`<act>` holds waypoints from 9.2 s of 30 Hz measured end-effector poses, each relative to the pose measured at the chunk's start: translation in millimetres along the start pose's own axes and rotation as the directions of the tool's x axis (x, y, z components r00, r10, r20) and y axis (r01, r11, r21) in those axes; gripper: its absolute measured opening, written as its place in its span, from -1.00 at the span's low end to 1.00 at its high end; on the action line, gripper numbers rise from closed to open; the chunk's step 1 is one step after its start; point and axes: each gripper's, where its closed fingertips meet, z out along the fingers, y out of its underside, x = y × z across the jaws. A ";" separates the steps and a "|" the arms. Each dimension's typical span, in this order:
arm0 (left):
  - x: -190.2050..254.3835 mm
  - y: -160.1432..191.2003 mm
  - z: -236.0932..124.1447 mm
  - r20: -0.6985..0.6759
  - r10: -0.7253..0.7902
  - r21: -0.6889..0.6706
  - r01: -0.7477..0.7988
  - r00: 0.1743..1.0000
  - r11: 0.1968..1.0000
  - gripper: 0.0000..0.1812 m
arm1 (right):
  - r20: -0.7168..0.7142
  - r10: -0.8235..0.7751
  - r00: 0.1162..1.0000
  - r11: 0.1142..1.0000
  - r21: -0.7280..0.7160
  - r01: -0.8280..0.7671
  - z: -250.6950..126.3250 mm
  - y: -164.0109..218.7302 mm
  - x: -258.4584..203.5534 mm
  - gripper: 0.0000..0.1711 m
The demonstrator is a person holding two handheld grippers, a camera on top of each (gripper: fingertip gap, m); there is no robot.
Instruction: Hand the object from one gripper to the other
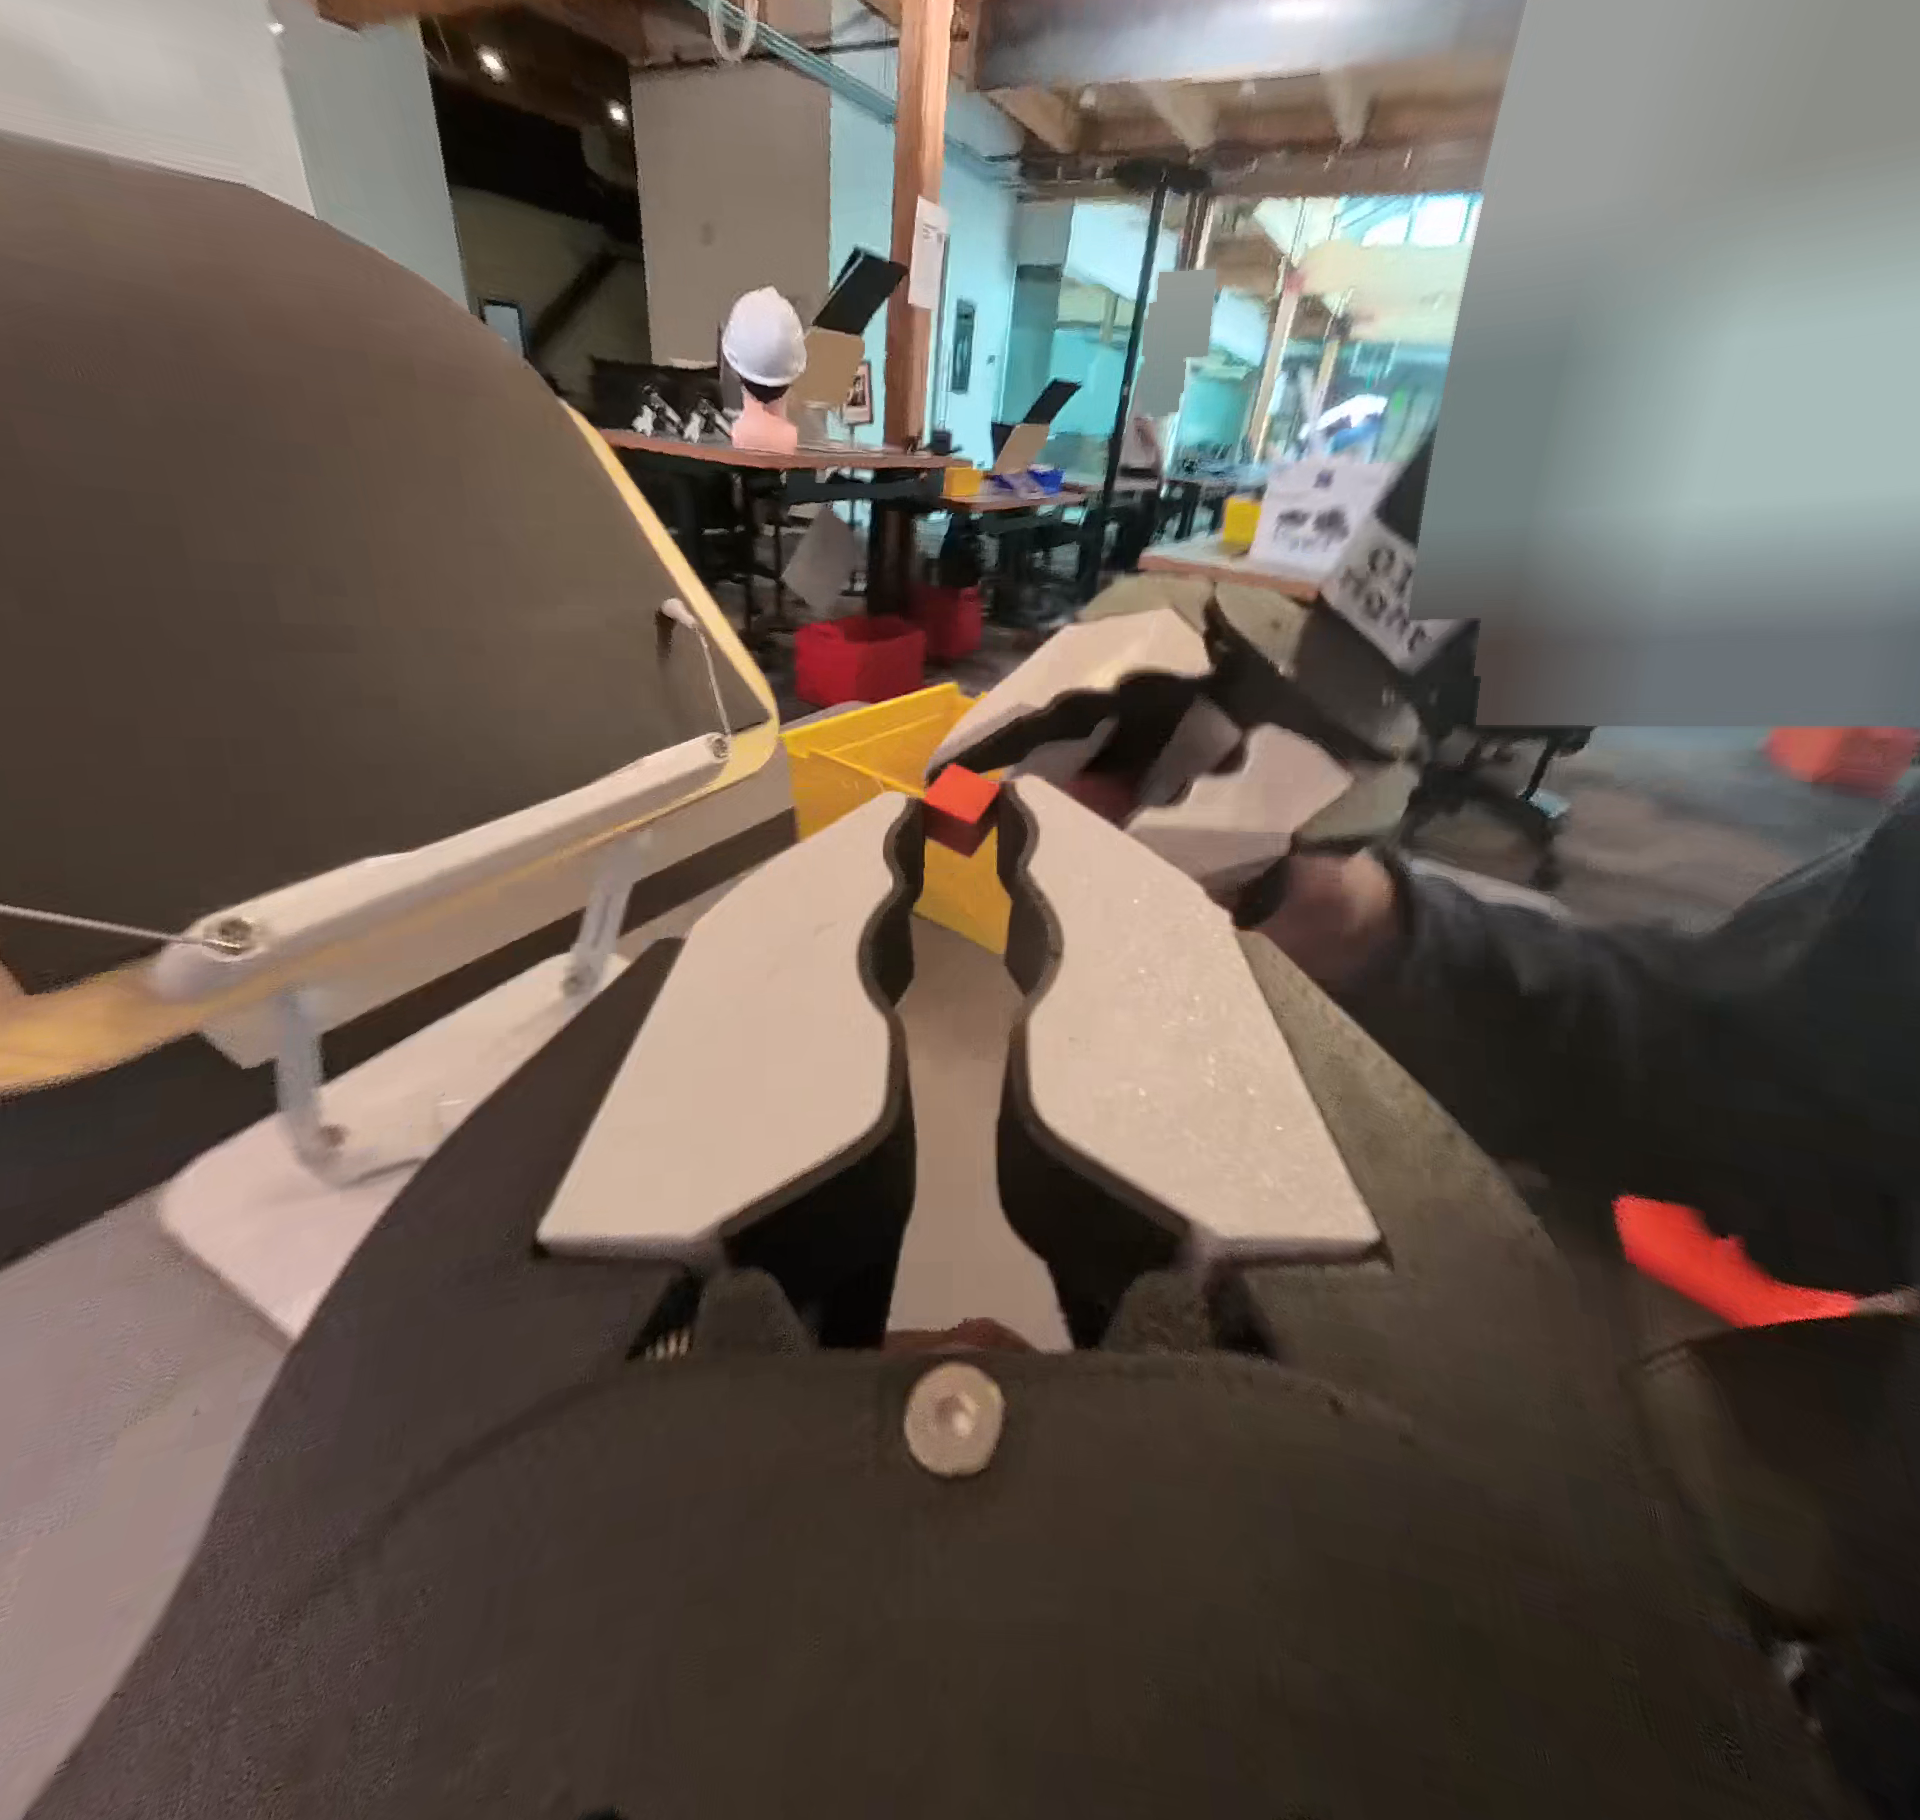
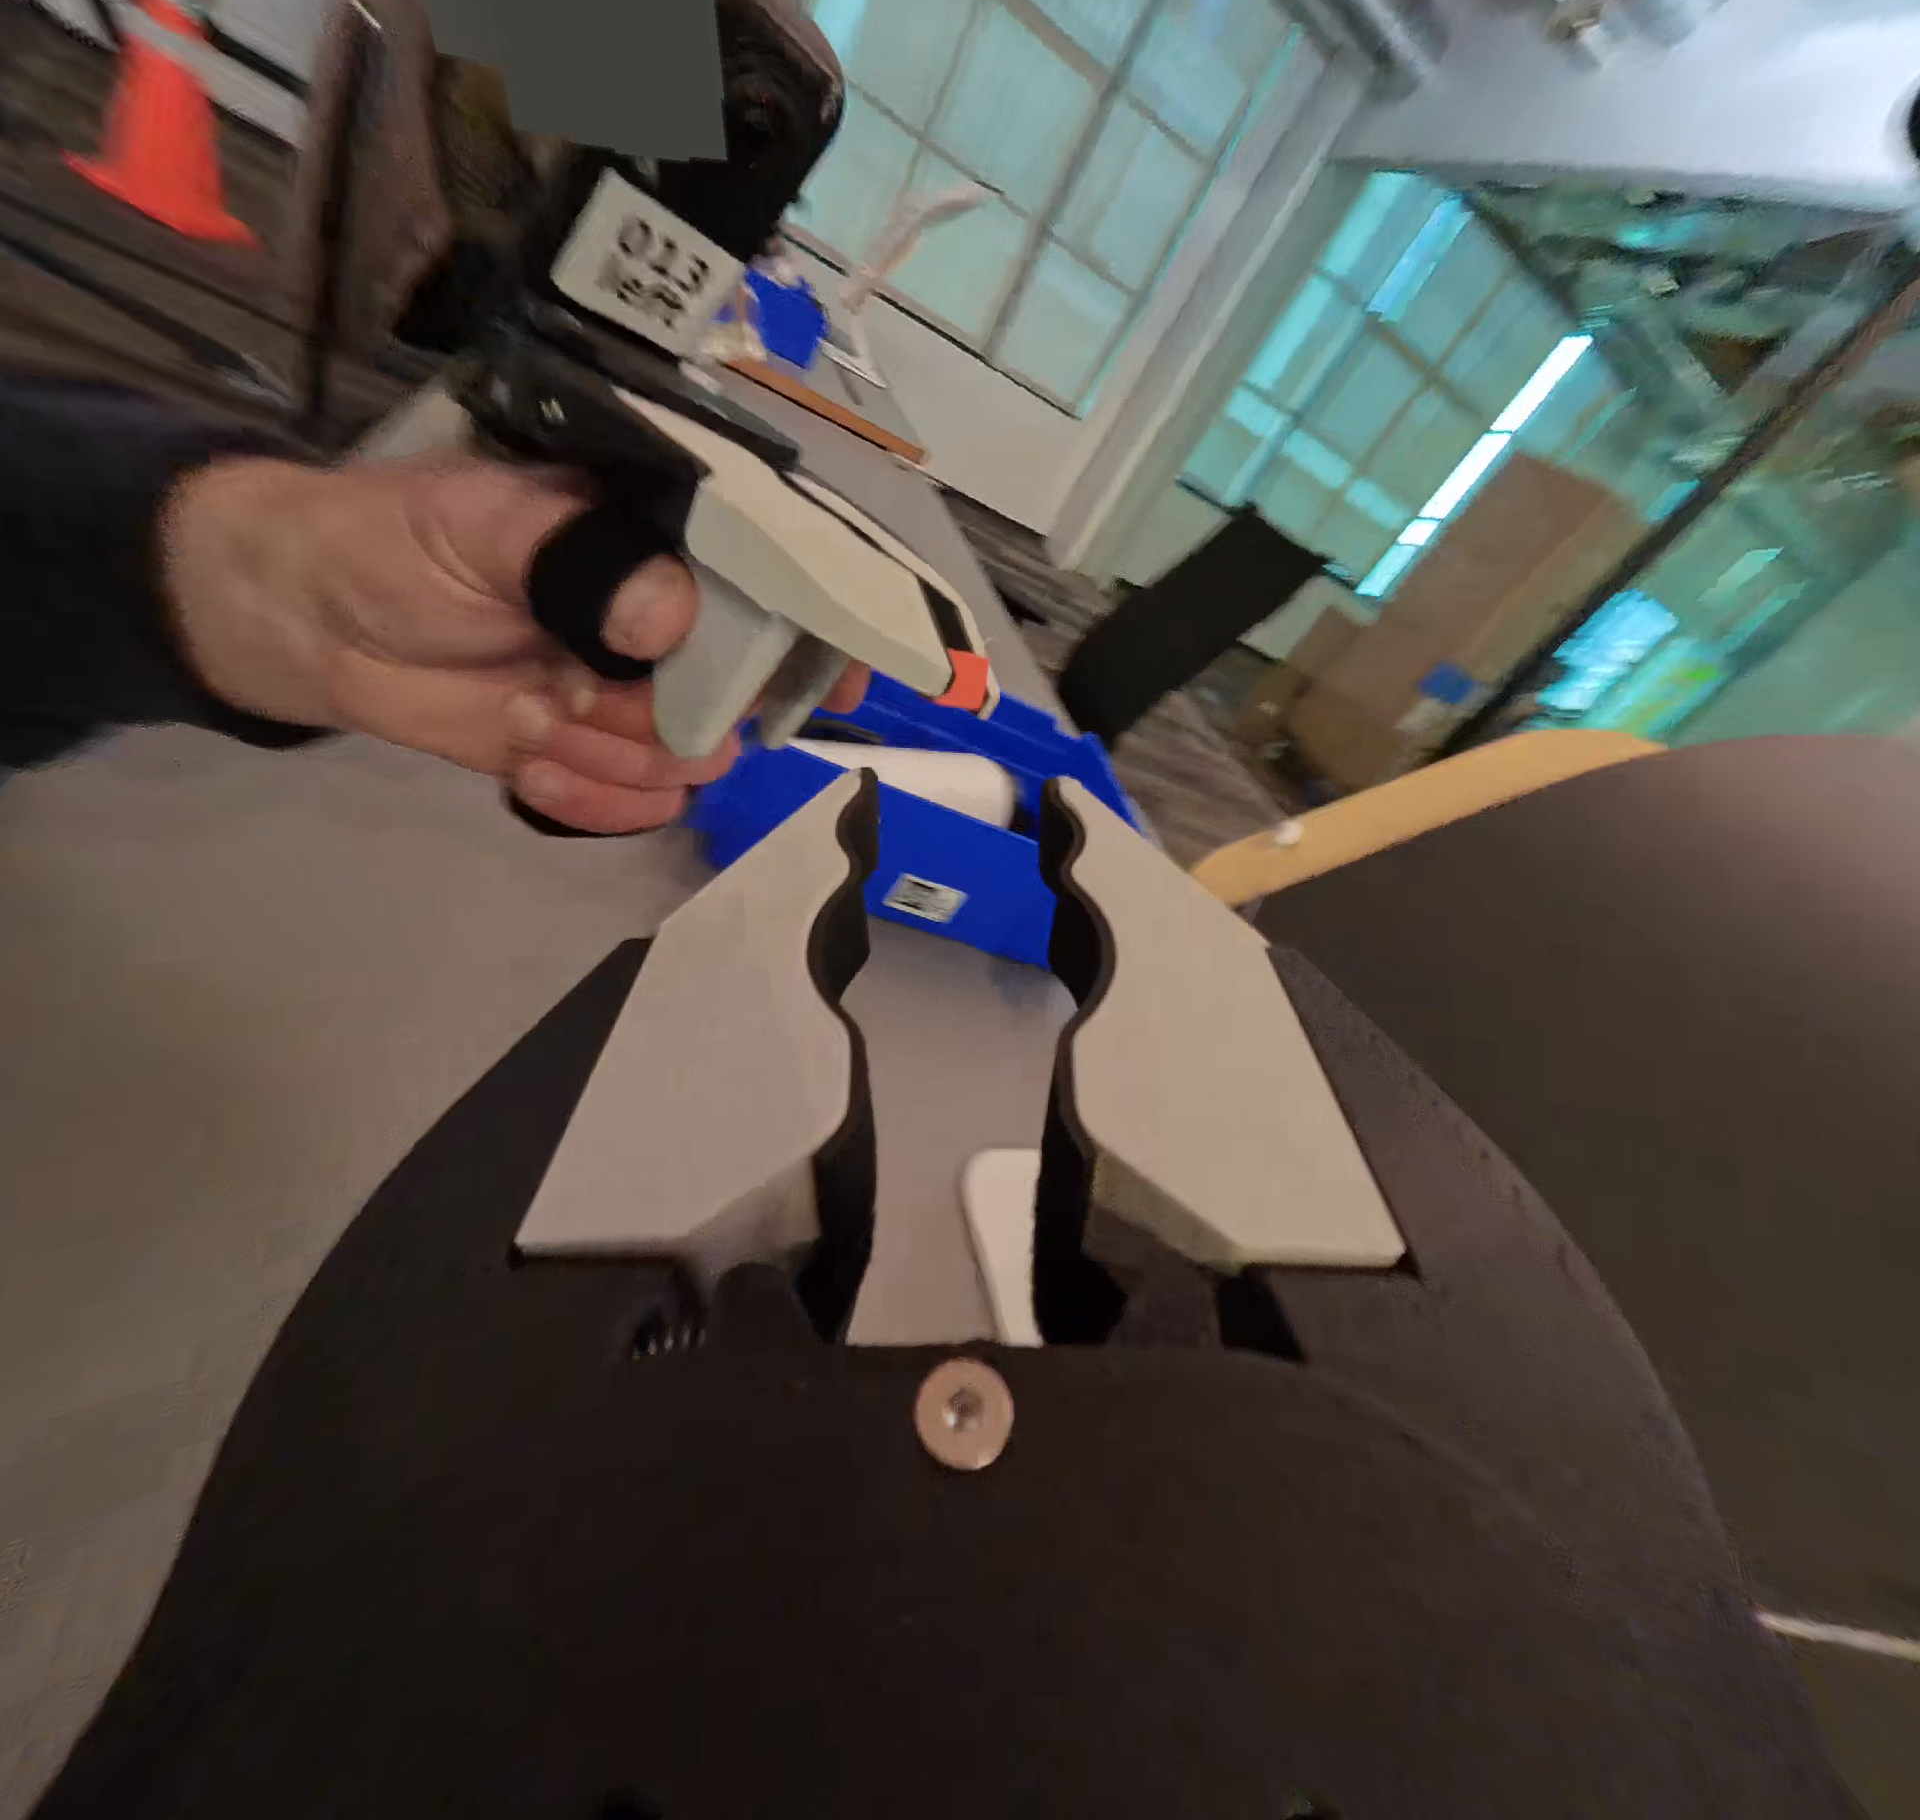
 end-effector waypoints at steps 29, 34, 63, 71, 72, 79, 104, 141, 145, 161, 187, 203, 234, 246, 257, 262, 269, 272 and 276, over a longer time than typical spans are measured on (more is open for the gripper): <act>3.2 -8.2 2.2 -0.301 -0.544 0.314 0.620 0.783 0.719 -0.86 | -0.341 -0.300 0.891 0.953 -0.064 0.297 8.6 -14.3 5.0 -0.87; 4.0 -8.7 2.3 -0.311 -0.553 0.321 0.633 0.773 0.705 -0.85 | -0.333 -0.284 0.899 0.958 -0.055 0.282 8.9 -15.0 3.1 -0.88; -1.0 20.6 1.2 -0.151 -0.423 0.037 0.433 0.893 0.901 -0.77 | 0.023 -0.302 0.953 0.934 -0.194 0.301 7.1 16.5 -14.3 -0.89; 6.4 28.2 3.2 -0.201 -0.444 -0.097 0.433 0.873 0.896 -0.84 | 0.129 -0.390 0.912 0.884 -0.224 0.410 2.9 15.5 -18.1 -0.89; 6.9 28.5 3.2 -0.212 -0.457 -0.098 0.446 0.864 0.890 -0.85 | 0.137 -0.400 0.906 0.878 -0.226 0.422 2.6 15.8 -18.6 -0.89; 10.2 30.9 2.6 -0.263 -0.511 -0.094 0.506 0.818 0.858 -0.86 | 0.157 -0.426 0.891 0.864 -0.221 0.452 0.5 16.1 -21.5 -0.89; 3.0 11.0 -2.1 -0.396 -0.585 0.266 0.698 0.708 0.665 -0.88 | -0.190 -0.184 0.964 0.979 -0.120 0.163 5.1 -0.3 -11.1 -0.78; -1.9 26.5 -5.2 -0.232 -0.529 0.283 0.577 0.816 0.766 -0.92 | -0.231 -0.181 0.956 0.970 -0.203 0.135 -13.7 19.0 6.6 -0.90; -16.7 34.1 -17.5 -0.106 -0.463 0.238 0.474 0.880 0.848 -1.00 | -0.327 -0.161 0.931 0.956 -0.284 0.065 -58.3 34.5 46.0 -0.90; -56.3 57.7 -63.0 0.208 -0.183 0.007 0.186 0.961 0.983 -1.00 | -0.669 0.053 0.741 0.526 -0.612 -0.590 -291.0 229.8 121.4 -0.90; -191.5 48.5 -225.0 0.683 0.293 -0.447 0.066 0.669 0.892 -0.65 | -0.403 0.106 0.909 0.903 -0.344 -0.258 -114.7 104.7 71.2 -0.86; -289.7 102.0 -221.4 0.691 0.061 -0.511 0.426 0.720 0.747 0.06 | -0.203 0.219 0.954 0.891 -0.357 -0.281 -29.7 154.2 -2.2 -0.85; -341.6 169.5 -170.2 0.525 0.057 -0.841 0.507 0.849 0.191 0.02 | -0.173 0.224 0.959 0.886 -0.373 -0.275 -26.7 164.0 -18.3 -0.84; -337.0 84.5 -180.7 0.533 0.129 -0.698 0.349 0.836 0.625 0.01 | -0.162 0.251 0.954 0.899 -0.327 -0.292 -16.9 152.4 -18.5 -0.76; -292.9 -27.1 -157.1 0.511 0.145 -0.405 0.089 0.847 0.910 0.01 | -0.018 0.493 0.870 0.856 -0.167 -0.489 38.7 107.0 -30.8 -0.18; -246.8 -66.8 -124.1 0.445 0.090 -0.244 0.024 0.891 0.969 0.01 | 0.103 0.642 0.760 0.766 -0.081 -0.637 84.1 80.7 -39.3 0.18; -165.9 -88.3 -67.4 0.262 0.036 -0.098 -0.011 0.964 0.995 0.01 | 0.284 0.842 0.458 0.478 0.001 -0.878 131.8 72.2 -35.6 0.29; -142.3 -89.4 -50.5 0.224 0.045 -0.080 -0.028 0.974 0.996 0.01 | 0.387 0.834 0.392 0.399 0.068 -0.915 134.0 56.7 -29.5 0.25; -129.2 -89.3 -40.7 0.206 0.030 -0.030 -0.025 0.978 0.999 0.01 | 0.505 0.792 0.343 0.289 0.185 -0.939 121.3 33.9 -15.6 0.05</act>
